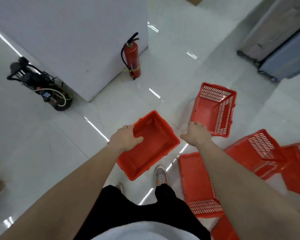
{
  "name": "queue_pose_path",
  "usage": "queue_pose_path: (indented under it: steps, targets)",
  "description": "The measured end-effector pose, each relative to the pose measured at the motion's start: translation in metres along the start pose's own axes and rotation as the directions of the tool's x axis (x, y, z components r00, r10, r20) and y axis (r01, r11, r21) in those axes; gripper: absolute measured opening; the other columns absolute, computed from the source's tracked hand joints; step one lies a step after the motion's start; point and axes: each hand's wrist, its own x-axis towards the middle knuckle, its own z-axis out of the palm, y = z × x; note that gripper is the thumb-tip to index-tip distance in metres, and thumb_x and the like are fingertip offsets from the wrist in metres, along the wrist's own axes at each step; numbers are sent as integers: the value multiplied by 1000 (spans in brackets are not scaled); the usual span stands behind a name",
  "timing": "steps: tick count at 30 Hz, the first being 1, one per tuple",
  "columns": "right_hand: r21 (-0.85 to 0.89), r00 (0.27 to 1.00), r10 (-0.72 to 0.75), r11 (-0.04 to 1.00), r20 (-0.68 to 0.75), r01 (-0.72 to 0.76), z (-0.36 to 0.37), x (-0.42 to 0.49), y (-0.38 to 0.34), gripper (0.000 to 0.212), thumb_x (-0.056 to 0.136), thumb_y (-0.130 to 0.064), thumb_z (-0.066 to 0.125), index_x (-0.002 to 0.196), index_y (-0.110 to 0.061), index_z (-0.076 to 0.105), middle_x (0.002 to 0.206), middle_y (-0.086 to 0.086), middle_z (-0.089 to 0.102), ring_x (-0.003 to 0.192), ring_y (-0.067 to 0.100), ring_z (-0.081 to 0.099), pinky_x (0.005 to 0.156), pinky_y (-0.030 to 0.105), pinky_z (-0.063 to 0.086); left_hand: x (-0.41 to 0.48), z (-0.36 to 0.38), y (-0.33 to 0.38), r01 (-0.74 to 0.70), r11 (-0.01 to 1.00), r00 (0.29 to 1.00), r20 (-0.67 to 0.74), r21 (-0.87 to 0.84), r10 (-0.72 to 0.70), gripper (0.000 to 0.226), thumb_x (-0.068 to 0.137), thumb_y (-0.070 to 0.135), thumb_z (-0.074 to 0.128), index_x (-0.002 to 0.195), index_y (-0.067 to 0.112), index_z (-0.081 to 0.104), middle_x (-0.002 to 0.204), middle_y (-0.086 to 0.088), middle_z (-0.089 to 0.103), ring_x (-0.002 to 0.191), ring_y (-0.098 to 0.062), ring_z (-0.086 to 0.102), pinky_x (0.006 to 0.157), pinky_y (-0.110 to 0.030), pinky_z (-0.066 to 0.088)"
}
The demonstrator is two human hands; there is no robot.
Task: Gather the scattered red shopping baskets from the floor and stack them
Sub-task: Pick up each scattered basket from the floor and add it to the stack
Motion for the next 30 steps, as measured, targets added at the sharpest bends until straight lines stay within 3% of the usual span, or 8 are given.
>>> queue_pose_path:
  steps: [6, 10, 13, 18, 24, 30]
  targets:
    - [164, 967, 228, 964, -115, -208, 3, -102, 14, 68, 80, -49, 65, 137, -16, 45, 141, 11, 45, 130, 35, 41, 101, 48, 39, -36, -35, 33, -285, 938, 958, 17, 199, 287, 74, 81, 61, 57, 141, 19, 47, 138, -7, 53, 125, -29, 51, 101, -44, 44]
    - [313, 891, 434, 871, -134, -378, 42, -175, 13, 70, 80, -51, 66, 138, -18, 45, 142, 12, 45, 131, 35, 41, 102, 49, 37, -56, -50, 34, -496, 809, 865, 96, 315, 493, 61, 78, 62, 56, 124, 21, 57, 121, -4, 60, 112, -28, 58, 92, -45, 49]
    - [397, 813, 575, 770, -93, -500, 79, -234, 6, 75, 80, -54, 65, 141, -16, 44, 144, 13, 43, 132, 36, 40, 107, 50, 37, -76, -57, 32, -591, 693, 796, 159, 412, 584, 72, 80, 63, 57, 137, 19, 51, 134, -7, 55, 122, -29, 53, 97, -44, 46]
    - [471, 705, 708, 630, -22, -618, 130, -329, -10, 78, 76, -56, 67, 140, -19, 44, 145, 13, 43, 134, 35, 40, 106, 50, 38, -127, -49, 30, -705, 557, 693, 262, 438, 671, 79, 81, 63, 57, 144, 17, 44, 142, -9, 50, 127, -31, 49, 98, -44, 42]
    - [588, 593, 805, 473, 14, -656, 183, -420, -24, 76, 73, -55, 68, 138, -22, 45, 142, 10, 45, 131, 35, 42, 102, 51, 38, -198, -7, 26, -832, 388, 538, 408, 396, 737, 82, 78, 67, 56, 143, 17, 45, 142, -7, 51, 127, -30, 50, 101, -46, 44]
    - [676, 465, 883, 304, 64, -671, 261, -527, -32, 75, 76, -53, 63, 139, -17, 44, 140, 12, 46, 129, 35, 42, 100, 48, 39, -292, 56, 22, -903, 164, 373, 538, 397, 756, 71, 81, 62, 57, 135, 17, 49, 136, -9, 54, 123, -31, 53, 98, -47, 46]
